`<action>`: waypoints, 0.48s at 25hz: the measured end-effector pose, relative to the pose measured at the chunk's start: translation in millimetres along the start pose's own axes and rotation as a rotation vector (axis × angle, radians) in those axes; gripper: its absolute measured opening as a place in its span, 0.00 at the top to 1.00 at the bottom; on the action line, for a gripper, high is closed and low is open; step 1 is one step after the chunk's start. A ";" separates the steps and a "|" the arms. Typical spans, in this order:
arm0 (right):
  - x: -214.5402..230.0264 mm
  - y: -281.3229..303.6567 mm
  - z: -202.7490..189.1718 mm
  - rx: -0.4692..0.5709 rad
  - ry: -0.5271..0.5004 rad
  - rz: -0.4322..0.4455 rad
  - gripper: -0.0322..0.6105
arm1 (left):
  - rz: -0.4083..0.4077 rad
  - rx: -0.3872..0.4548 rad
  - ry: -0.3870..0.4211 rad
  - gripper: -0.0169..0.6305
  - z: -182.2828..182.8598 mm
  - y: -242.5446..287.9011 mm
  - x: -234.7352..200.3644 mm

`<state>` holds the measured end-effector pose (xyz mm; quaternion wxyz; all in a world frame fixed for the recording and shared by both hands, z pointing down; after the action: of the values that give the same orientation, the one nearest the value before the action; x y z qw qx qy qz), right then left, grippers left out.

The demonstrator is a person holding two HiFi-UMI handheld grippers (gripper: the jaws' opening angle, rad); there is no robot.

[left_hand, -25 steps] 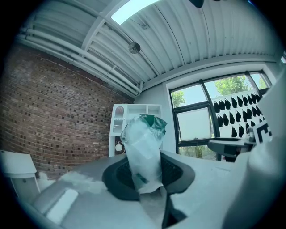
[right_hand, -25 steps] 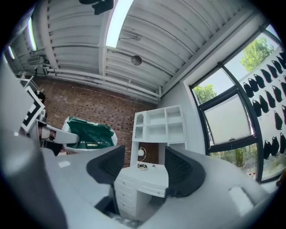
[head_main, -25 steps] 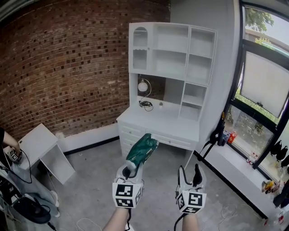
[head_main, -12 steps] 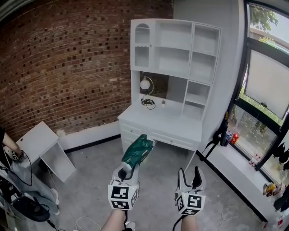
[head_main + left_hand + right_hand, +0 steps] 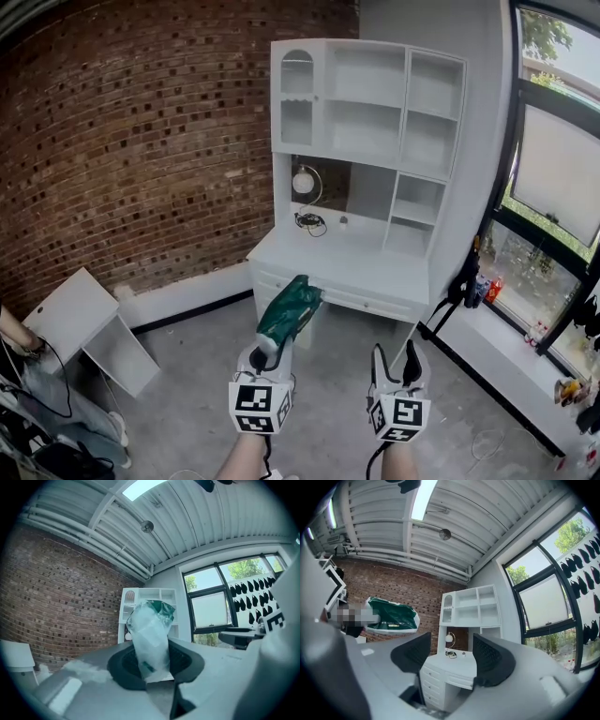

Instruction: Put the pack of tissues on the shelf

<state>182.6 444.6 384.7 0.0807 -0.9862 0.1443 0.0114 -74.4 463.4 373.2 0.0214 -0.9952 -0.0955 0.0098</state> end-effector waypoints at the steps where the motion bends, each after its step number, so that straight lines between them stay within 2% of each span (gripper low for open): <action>1: -4.5 9.1 1.3 0.007 -0.001 -0.005 0.52 | -0.005 0.006 0.002 0.82 1.8 6.6 -8.7; 6: -23.8 44.6 5.2 0.030 -0.008 -0.030 0.52 | -0.034 0.032 0.005 0.82 7.7 35.0 -45.0; 12: -30.5 68.6 1.0 0.026 -0.026 -0.075 0.53 | -0.087 0.037 0.005 0.82 7.0 62.0 -64.6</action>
<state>133.7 388.6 374.5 0.0957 -0.9895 0.1062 0.0196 -126.3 390.5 364.4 0.0404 -0.9895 -0.1386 0.0083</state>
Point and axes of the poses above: the fingertips, and each gripper's own axes: y forward along the fingers, x to its right, z out of its top, the point moved 6 cm from there along -y, backward along the fingers
